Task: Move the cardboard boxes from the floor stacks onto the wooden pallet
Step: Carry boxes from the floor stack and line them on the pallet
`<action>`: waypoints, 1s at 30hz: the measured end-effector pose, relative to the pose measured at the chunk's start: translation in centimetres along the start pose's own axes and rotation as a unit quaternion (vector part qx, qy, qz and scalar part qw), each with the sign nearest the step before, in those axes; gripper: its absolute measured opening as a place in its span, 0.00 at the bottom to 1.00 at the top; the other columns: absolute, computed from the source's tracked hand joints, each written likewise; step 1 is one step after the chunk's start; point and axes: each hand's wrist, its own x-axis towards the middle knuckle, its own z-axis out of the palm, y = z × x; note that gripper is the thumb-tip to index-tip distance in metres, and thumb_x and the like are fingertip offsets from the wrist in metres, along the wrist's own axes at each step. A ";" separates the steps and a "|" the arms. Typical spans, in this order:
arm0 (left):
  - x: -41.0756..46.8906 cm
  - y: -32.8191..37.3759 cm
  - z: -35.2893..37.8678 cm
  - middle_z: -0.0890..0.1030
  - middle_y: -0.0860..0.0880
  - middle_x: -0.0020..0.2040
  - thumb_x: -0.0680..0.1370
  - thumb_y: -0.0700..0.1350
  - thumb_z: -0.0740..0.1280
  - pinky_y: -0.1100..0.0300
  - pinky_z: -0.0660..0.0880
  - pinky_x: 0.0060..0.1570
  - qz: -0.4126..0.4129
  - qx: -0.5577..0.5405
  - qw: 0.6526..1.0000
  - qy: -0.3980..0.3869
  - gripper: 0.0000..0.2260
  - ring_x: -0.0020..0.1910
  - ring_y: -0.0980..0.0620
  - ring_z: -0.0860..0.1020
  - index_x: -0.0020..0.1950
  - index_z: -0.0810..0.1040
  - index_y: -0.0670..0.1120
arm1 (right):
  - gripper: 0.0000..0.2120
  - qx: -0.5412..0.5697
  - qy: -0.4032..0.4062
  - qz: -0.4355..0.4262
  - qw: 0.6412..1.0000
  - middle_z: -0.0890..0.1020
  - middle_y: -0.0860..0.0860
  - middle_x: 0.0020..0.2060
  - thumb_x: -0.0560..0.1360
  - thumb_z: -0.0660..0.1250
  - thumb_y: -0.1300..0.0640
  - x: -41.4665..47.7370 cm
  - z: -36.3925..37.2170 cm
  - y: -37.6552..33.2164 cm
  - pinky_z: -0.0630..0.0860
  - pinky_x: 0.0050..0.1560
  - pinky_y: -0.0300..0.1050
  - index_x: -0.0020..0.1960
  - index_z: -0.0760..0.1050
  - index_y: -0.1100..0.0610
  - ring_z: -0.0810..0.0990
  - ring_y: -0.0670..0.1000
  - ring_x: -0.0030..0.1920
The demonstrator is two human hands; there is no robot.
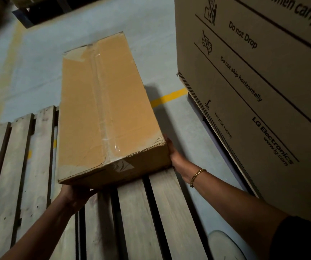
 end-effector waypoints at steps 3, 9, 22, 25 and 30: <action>0.1 -0.1 0.0 0.71 0.37 0.72 0.86 0.48 0.51 0.37 0.73 0.57 -0.005 0.001 1.000 0.001 0.19 0.63 0.35 0.75 0.73 0.70 0.43 | 0.49 -0.002 -0.003 0.002 1.000 0.64 0.43 0.79 0.61 0.48 0.13 0.1 0.0 0.0 0.56 0.80 0.59 0.78 0.56 0.32 0.62 0.49 0.79; -1.0 0.0 0.5 0.73 0.36 0.71 0.83 0.49 0.57 0.40 0.82 0.50 0.024 0.030 0.999 -0.006 0.22 0.65 0.33 0.74 0.76 0.68 0.44 | 0.42 -0.012 -0.001 -0.008 1.000 0.62 0.44 0.80 0.67 0.46 0.17 0.1 -0.2 -0.2 0.56 0.80 0.59 0.78 0.55 0.30 0.61 0.51 0.79; -0.5 -0.7 -0.3 0.70 0.37 0.73 0.86 0.50 0.51 0.44 0.84 0.40 0.014 0.021 1.000 0.000 0.23 0.62 0.36 0.75 0.80 0.64 0.44 | 0.53 -0.001 -0.010 0.010 1.000 0.66 0.47 0.78 0.61 0.49 0.14 0.0 -0.1 -0.7 0.57 0.79 0.53 0.81 0.56 0.37 0.64 0.51 0.78; -0.7 -0.7 -0.3 0.70 0.37 0.73 0.86 0.49 0.50 0.45 0.84 0.40 0.022 0.027 0.999 -0.008 0.22 0.61 0.36 0.76 0.79 0.64 0.44 | 0.44 -0.002 -0.002 0.008 1.000 0.63 0.46 0.79 0.68 0.46 0.21 -0.2 -0.1 -0.8 0.56 0.80 0.56 0.81 0.54 0.37 0.61 0.51 0.79; -0.8 -0.5 -0.1 0.71 0.36 0.73 0.86 0.47 0.51 0.45 0.84 0.41 0.014 0.028 0.999 -0.022 0.21 0.61 0.35 0.75 0.76 0.67 0.44 | 0.52 -0.021 -0.004 0.013 1.000 0.64 0.46 0.79 0.61 0.47 0.13 -0.4 -0.2 -0.8 0.56 0.80 0.57 0.80 0.55 0.35 0.62 0.50 0.78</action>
